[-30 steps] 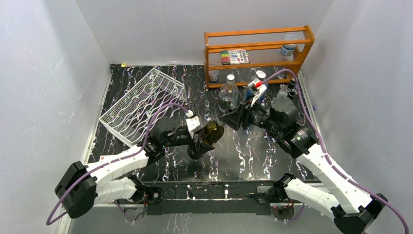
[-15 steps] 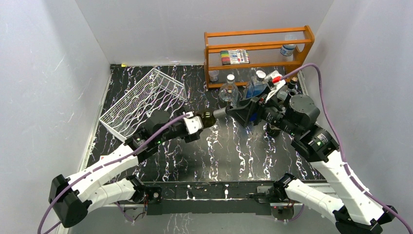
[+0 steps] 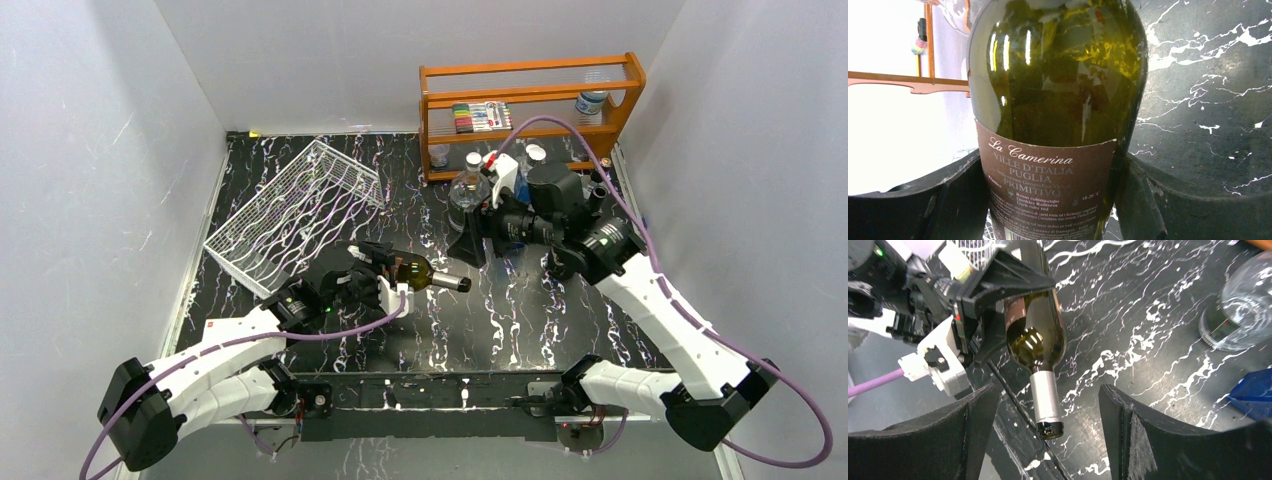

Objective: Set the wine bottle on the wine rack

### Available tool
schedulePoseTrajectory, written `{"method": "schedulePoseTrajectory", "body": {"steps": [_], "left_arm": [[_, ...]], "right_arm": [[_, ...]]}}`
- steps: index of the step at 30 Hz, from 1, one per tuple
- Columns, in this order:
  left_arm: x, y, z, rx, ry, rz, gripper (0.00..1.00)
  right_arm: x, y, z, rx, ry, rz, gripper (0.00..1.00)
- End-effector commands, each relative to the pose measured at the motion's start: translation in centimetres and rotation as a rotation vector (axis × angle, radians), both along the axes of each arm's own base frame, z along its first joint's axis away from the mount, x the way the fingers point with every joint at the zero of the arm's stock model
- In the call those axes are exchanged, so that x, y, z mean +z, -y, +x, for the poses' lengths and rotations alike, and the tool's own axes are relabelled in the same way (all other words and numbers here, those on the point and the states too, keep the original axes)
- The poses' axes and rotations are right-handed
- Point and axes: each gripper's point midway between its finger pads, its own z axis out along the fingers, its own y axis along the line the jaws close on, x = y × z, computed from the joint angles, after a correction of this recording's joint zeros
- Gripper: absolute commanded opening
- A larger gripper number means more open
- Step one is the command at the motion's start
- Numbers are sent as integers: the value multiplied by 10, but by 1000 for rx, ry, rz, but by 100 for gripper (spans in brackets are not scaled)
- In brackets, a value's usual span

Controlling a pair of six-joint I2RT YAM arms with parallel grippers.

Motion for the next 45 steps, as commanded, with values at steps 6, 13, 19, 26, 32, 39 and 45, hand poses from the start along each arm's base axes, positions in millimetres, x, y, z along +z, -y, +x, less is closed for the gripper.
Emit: {"method": "schedulePoseTrajectory", "body": {"steps": [6, 13, 19, 26, 32, 39, 45], "left_arm": [[43, 10, 0, -74, 188, -101, 0], [35, 10, -5, -95, 175, -91, 0], [39, 12, -8, -112, 184, -98, 0], [50, 16, -8, -135, 201, -97, 0], [54, 16, -7, -121, 186, -117, 0], [58, 17, -6, -121, 194, -128, 0], [59, 17, -6, -119, 199, -128, 0]], "right_arm": [[-49, -29, -17, 123, -72, -153, 84], [-89, -45, -28, 131, -72, -320, 85], [-116, -44, -35, 163, -124, -393, 84], [-133, -49, -39, 206, -128, -458, 79], [-141, -54, -46, 246, -157, -444, 74], [-151, -58, -50, 261, -182, -430, 75], [-156, -59, -51, 262, -196, -442, 64]]}}
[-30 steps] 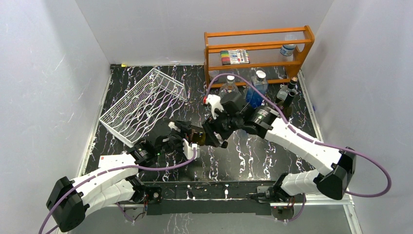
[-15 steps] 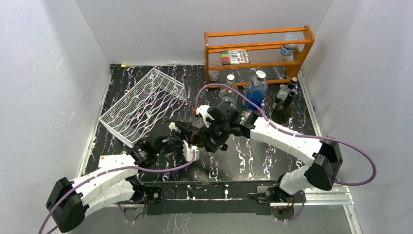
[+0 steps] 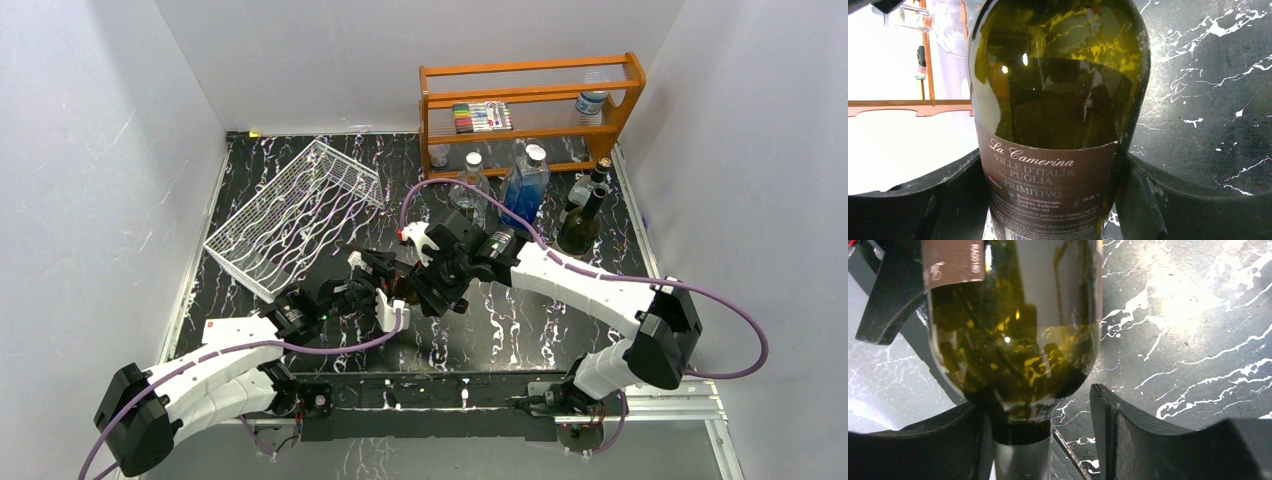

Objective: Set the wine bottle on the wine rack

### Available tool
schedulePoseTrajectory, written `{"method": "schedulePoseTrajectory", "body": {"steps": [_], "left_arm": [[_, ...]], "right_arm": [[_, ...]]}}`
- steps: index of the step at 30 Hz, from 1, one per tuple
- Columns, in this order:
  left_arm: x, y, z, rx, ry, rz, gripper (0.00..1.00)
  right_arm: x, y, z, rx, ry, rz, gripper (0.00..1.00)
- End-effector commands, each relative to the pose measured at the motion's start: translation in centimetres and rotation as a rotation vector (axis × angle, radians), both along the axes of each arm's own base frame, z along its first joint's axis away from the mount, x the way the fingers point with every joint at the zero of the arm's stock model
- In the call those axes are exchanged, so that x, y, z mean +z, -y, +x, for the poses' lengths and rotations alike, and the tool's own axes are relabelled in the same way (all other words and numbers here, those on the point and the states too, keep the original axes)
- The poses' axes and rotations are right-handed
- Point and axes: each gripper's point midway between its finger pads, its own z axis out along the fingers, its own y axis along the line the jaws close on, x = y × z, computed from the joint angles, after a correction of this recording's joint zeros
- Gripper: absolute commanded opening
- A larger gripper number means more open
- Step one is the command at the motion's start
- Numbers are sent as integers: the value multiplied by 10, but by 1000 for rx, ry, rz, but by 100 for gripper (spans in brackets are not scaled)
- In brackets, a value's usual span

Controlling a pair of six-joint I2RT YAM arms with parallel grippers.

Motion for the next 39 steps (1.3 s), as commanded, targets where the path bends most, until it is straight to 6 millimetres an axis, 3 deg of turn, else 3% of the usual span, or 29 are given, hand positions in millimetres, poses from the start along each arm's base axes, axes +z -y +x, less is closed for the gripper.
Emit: {"method": "schedulePoseTrajectory", "body": {"steps": [1, 6, 9, 13, 15, 17, 18, 21, 22, 23, 32, 36, 39], "left_arm": [[72, 16, 8, -25, 143, -165, 0], [75, 16, 7, -24, 142, -175, 0], [76, 16, 7, -23, 139, -180, 0], [76, 15, 7, -17, 134, -185, 0], [76, 15, 7, -13, 128, -188, 5], [76, 15, 6, -8, 122, -196, 22], [76, 14, 6, -4, 121, -204, 38], [77, 13, 5, 1, 122, -228, 63], [78, 14, 4, 1, 111, -235, 93], [78, 14, 4, 4, 94, -237, 98], [58, 6, -6, 20, -33, -145, 98], [61, -2, -15, 75, -134, -191, 98], [81, -6, -19, 132, -190, -304, 98]], "right_arm": [[0, -7, 1, 18, 5, 24, 60], [2, -6, 3, 13, 17, 21, 28], [5, -6, 3, 12, 26, 27, 14], [10, -6, 5, 5, 42, 40, 2], [12, -5, 7, -1, 53, 44, 0], [14, -5, 8, -6, 63, 51, 0], [16, -6, 8, -6, 70, 59, 0], [22, -5, 11, -11, 97, 82, 0], [23, -5, 12, -15, 108, 89, 0], [26, -4, 12, -18, 120, 99, 0], [33, 13, 14, -85, 169, 117, 0], [26, 21, 13, -117, 168, 98, 0], [22, 22, 13, -133, 162, 103, 0]]}}
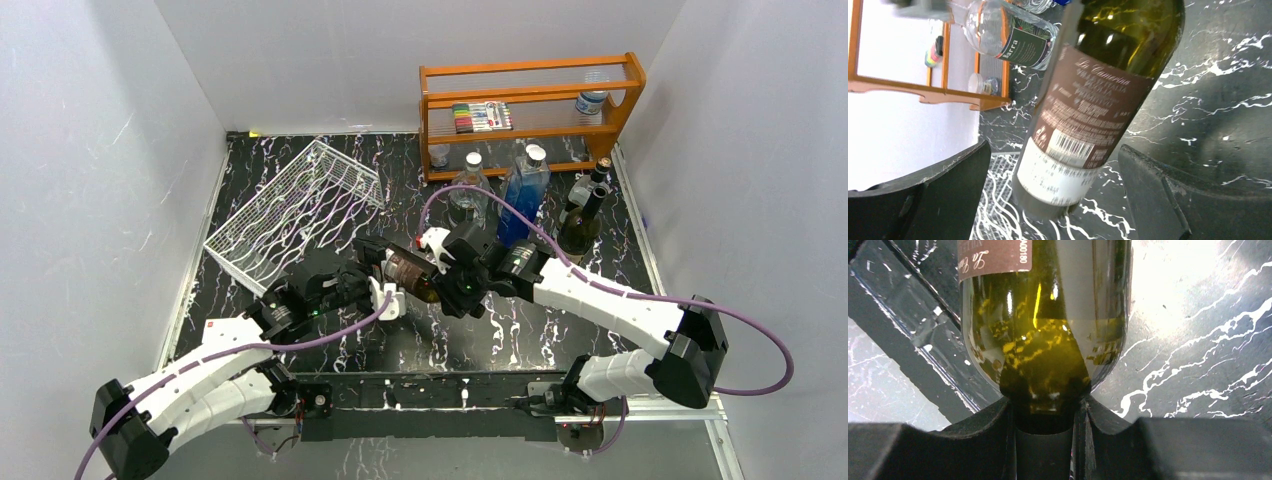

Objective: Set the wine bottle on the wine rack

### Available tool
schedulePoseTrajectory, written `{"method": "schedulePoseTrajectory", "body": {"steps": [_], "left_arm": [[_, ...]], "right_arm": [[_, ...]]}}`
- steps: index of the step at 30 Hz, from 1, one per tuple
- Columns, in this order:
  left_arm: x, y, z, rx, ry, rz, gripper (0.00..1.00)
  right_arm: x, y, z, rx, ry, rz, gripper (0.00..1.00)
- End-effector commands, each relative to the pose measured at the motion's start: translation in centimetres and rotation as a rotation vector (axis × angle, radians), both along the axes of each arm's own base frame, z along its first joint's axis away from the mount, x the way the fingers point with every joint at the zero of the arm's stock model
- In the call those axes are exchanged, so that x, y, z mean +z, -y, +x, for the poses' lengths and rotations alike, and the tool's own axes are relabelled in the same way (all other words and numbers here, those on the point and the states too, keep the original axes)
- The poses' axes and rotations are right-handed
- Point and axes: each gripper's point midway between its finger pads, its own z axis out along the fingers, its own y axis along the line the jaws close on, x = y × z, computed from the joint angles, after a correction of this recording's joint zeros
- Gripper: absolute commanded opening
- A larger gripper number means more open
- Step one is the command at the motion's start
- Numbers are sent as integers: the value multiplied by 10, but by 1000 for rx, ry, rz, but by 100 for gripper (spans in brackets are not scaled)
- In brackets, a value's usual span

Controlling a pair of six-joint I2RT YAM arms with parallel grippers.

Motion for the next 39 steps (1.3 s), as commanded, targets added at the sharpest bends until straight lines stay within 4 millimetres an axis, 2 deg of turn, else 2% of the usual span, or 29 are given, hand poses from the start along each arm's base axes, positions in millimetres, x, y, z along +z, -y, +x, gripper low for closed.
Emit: {"method": "schedulePoseTrajectory", "body": {"steps": [1, 4, 6, 8, 12, 14, 18, 22, 29, 34, 39], "left_arm": [[47, -4, -9, 88, -87, -210, 98], [82, -15, 1, 247, -139, -451, 98], [111, -31, 14, 412, -192, -633, 98], [144, -44, 18, 523, -255, -755, 98], [197, -30, -4, 421, -412, -908, 98], [209, -22, -13, 367, -462, -922, 98], [210, -21, -8, 427, -522, -921, 98], [198, -38, 10, 590, -485, -892, 98], [187, -66, 40, 832, -378, -856, 98], [165, -63, 49, 864, -353, -755, 98], [155, -64, 62, 884, -352, -733, 98]], "right_arm": [[27, -16, 15, -44, 88, 137, 0], [26, -21, 19, -44, 96, 152, 0], [25, -29, 21, -35, 101, 177, 0], [25, -39, 20, -13, 91, 218, 0], [33, -66, 12, 52, 42, 339, 0], [30, -77, 16, 33, 25, 357, 0], [12, -94, 25, -14, -28, 328, 0], [-2, -112, 25, -16, -39, 318, 0], [-7, -139, 26, 2, -21, 370, 0], [-8, -149, 27, 15, -16, 397, 0], [-10, -158, 29, 35, -13, 414, 0]]}}
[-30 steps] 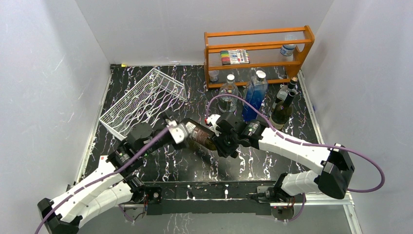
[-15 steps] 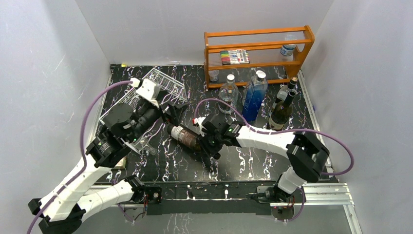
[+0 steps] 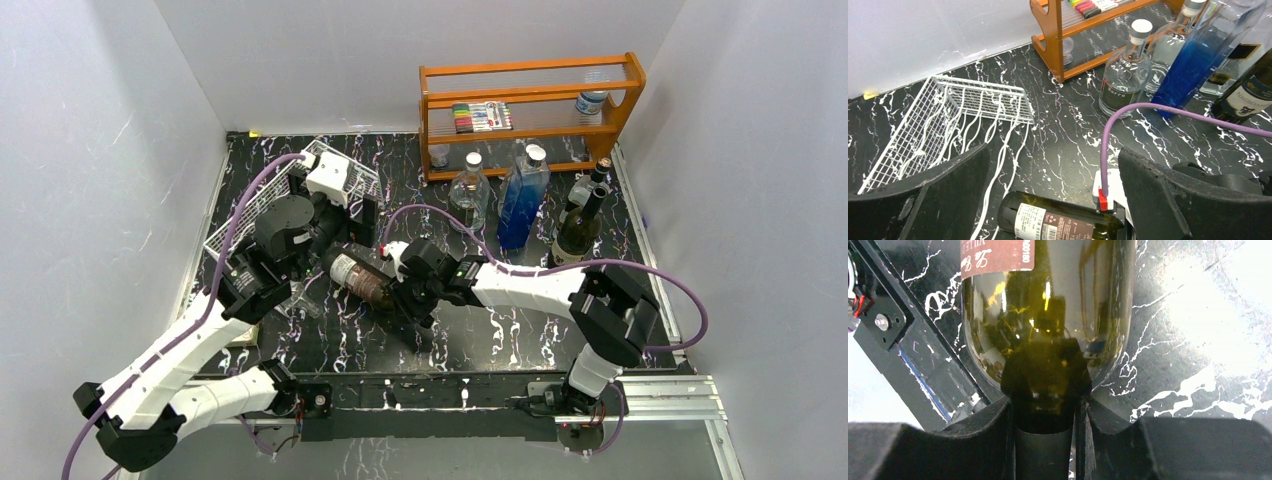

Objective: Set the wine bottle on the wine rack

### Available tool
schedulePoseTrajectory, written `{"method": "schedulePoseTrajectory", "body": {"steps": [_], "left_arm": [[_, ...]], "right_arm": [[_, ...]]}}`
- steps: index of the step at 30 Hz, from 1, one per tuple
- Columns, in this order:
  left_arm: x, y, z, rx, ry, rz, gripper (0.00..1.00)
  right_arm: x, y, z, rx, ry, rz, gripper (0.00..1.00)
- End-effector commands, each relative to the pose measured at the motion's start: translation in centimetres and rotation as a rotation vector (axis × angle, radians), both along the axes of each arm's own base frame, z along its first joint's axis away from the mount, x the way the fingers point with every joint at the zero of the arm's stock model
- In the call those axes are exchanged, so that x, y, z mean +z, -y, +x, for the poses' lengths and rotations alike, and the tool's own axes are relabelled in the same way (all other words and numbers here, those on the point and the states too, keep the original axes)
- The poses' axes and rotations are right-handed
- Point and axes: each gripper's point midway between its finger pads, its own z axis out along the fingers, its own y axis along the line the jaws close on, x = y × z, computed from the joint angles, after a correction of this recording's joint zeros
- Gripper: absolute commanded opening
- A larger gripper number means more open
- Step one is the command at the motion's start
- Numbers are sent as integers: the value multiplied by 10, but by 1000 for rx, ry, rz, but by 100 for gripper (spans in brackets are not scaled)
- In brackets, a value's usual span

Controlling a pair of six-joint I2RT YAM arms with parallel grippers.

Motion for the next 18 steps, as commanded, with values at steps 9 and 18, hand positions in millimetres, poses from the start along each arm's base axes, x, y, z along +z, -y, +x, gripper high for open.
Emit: {"method": "schedulePoseTrajectory", "body": {"steps": [9, 18], "left_arm": [[-15, -45, 53, 182, -71, -66, 98], [-9, -57, 67, 242, -127, -140, 98]], "right_arm": [[75, -83, 28, 67, 128, 355, 0], [80, -130, 43, 101, 110, 413, 0]]}}
